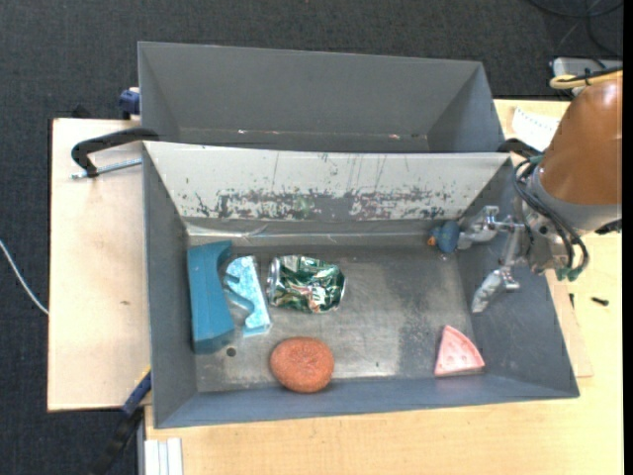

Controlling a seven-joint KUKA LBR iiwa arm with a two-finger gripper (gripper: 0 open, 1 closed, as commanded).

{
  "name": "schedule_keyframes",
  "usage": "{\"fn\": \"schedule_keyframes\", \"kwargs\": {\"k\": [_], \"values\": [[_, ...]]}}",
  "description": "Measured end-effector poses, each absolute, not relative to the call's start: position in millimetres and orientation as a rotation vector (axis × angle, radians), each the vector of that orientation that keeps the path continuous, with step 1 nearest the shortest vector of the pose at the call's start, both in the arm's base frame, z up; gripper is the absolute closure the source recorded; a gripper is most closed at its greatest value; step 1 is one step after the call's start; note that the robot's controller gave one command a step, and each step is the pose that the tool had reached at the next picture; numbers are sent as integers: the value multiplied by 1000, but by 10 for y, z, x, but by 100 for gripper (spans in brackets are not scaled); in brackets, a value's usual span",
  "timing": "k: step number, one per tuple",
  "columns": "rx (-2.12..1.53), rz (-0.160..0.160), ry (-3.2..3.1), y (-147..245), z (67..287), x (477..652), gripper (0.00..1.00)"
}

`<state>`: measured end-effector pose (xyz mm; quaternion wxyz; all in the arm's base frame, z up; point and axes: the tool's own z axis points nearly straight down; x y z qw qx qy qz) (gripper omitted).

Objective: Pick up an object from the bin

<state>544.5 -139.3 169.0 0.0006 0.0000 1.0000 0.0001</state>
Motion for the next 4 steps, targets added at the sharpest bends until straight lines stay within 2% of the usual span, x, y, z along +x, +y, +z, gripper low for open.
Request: {"fn": "schedule_keyframes", "kwargs": {"k": [1,2,3,4], "values": [[0,0,3140,-1393,1690,5445,0],[-846,2,3026,-1135,1167,5110,100],[-846,1,3025,-1136,1168,5111,0],[-847,1,3025,-1136,1168,5111,0]]}}
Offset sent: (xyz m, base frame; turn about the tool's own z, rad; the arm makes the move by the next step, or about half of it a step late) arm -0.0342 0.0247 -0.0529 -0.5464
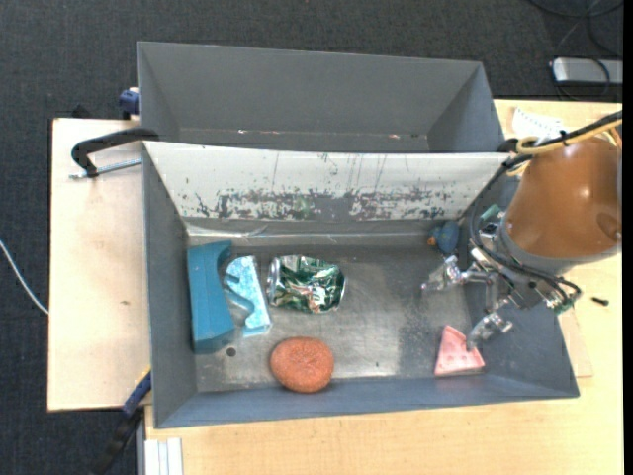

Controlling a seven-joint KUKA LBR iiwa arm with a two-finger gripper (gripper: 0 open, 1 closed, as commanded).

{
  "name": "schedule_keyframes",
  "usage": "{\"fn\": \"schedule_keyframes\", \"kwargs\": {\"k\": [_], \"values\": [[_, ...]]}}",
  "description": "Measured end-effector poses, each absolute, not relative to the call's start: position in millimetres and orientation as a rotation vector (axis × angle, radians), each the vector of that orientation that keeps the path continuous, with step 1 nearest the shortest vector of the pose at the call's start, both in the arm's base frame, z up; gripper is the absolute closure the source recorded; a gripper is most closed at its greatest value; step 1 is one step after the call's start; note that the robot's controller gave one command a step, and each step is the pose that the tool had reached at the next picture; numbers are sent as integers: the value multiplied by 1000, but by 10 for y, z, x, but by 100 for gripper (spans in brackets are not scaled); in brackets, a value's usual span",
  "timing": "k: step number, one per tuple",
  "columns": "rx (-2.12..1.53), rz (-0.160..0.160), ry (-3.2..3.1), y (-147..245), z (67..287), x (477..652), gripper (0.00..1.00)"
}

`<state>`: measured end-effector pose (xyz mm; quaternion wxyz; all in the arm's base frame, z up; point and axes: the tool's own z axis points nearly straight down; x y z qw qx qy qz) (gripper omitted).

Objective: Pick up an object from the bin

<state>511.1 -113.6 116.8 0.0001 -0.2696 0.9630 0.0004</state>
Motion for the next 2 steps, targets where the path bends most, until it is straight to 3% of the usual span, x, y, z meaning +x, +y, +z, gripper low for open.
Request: {"fn": "schedule_keyframes", "kwargs": {"k": [2], "values": [[-1321,2,2854,-1070,755,4983,0]]}}
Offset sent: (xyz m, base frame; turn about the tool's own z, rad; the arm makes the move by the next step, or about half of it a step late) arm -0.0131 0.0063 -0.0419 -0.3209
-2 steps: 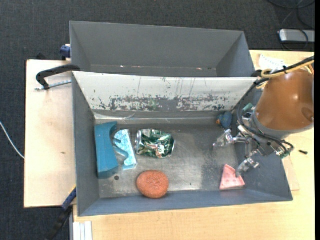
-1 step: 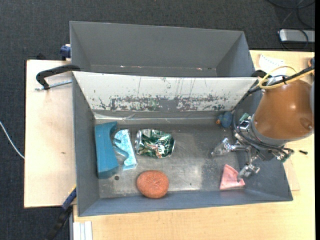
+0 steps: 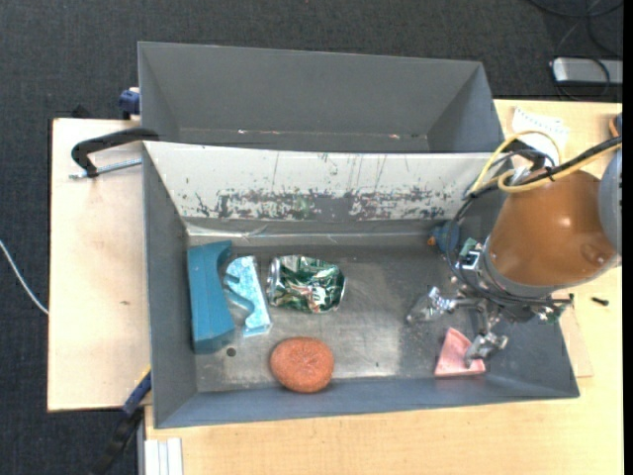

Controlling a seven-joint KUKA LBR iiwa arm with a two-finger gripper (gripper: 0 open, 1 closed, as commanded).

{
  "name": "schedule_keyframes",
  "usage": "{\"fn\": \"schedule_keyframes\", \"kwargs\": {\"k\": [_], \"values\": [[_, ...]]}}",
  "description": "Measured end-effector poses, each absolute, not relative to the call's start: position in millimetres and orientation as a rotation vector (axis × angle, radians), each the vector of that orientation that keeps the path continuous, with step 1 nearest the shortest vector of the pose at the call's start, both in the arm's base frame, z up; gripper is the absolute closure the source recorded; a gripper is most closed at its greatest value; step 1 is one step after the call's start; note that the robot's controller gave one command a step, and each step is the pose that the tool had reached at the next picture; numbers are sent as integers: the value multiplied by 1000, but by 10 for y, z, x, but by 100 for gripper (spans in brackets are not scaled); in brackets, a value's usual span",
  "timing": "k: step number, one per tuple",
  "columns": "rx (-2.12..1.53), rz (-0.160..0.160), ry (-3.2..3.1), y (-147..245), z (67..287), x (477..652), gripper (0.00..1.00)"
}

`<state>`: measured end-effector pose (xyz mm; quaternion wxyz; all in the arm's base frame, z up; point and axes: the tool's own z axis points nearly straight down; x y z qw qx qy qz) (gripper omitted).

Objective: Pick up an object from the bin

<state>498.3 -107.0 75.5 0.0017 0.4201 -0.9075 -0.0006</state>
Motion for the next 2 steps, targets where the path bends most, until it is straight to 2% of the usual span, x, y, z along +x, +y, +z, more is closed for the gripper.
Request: {"fn": "schedule_keyframes", "kwargs": {"k": [1,2], "values": [[1515,-1,-2754,-1085,761,4965,0],[1951,2,-2465,-1301,728,4929,100]]}}
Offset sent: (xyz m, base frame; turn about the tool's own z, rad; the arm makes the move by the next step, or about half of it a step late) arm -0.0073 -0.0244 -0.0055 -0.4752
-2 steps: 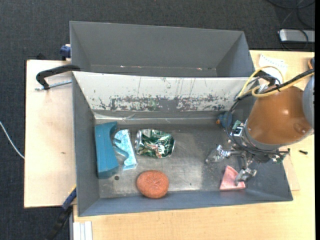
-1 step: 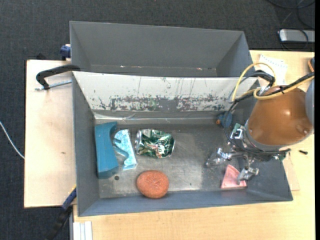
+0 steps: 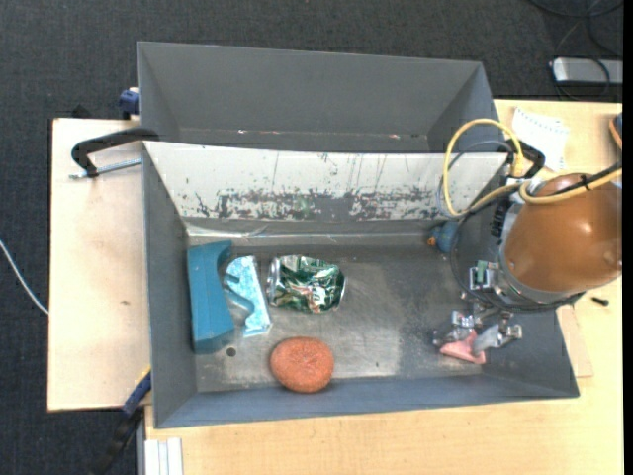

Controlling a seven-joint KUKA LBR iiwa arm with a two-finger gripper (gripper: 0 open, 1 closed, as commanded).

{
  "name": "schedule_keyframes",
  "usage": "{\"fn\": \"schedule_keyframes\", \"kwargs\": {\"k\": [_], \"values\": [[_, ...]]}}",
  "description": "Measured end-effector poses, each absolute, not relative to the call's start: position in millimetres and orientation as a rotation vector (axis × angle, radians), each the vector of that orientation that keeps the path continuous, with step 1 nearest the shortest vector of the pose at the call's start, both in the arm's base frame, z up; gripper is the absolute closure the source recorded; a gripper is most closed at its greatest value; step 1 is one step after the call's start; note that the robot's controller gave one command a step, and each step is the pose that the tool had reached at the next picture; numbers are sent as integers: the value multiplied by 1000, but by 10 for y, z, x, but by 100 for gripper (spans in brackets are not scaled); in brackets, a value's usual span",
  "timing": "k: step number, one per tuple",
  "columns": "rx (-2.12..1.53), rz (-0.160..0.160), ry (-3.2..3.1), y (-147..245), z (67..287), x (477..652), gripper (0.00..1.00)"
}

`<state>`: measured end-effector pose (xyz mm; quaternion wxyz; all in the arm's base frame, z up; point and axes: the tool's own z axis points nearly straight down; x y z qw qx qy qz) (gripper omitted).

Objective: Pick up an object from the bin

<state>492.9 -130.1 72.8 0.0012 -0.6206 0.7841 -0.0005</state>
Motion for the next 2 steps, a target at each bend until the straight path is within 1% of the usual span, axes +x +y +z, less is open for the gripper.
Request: {"fn": "schedule_keyframes", "kwargs": {"k": [1,2], "values": [[-1948,-2,2462,-1304,729,4930,100],[-1925,-2,2477,-1266,2091,4975,100]]}}
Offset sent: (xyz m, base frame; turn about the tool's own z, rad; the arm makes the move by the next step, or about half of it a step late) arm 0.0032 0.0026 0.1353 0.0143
